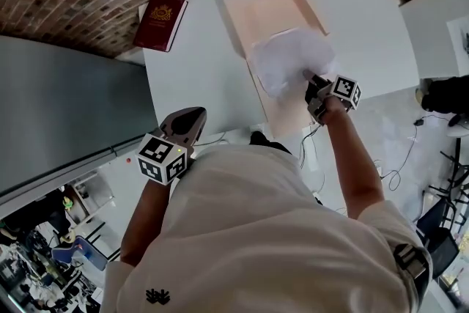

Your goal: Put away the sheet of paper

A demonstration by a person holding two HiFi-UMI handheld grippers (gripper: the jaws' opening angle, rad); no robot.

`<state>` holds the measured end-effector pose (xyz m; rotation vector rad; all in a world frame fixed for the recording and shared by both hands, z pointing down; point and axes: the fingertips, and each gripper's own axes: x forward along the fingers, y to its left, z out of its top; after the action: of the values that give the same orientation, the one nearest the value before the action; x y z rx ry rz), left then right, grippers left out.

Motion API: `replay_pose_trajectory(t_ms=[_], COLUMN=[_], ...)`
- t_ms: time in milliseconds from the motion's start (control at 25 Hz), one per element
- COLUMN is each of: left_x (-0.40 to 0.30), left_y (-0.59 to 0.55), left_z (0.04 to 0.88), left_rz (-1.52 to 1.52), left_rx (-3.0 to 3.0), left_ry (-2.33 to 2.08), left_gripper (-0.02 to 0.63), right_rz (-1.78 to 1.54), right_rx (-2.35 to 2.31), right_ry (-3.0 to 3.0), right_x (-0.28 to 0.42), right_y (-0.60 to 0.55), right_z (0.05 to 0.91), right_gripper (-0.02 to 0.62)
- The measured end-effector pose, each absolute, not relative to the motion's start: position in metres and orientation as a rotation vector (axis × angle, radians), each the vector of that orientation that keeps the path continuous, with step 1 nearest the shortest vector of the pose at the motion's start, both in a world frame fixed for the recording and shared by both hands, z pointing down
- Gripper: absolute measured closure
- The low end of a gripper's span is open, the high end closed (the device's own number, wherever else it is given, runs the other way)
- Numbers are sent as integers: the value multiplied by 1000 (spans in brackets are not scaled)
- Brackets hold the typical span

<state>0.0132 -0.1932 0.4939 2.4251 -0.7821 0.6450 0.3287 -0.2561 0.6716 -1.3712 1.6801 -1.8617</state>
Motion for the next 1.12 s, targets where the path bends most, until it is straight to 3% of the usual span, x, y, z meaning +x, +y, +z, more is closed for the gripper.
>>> replay_pose_trajectory(t_ms=[1120], left_x=[-8], left_y=[-183], left_z=[499], left_rz=[653], left_rx=[2273], left_ry=[-1006], left_gripper=[581], right_rz=[-1917], right_rx=[-1357], right_ry=[1576], right_x=[308], right_y=[-373], right_z=[703], right_gripper=[568])
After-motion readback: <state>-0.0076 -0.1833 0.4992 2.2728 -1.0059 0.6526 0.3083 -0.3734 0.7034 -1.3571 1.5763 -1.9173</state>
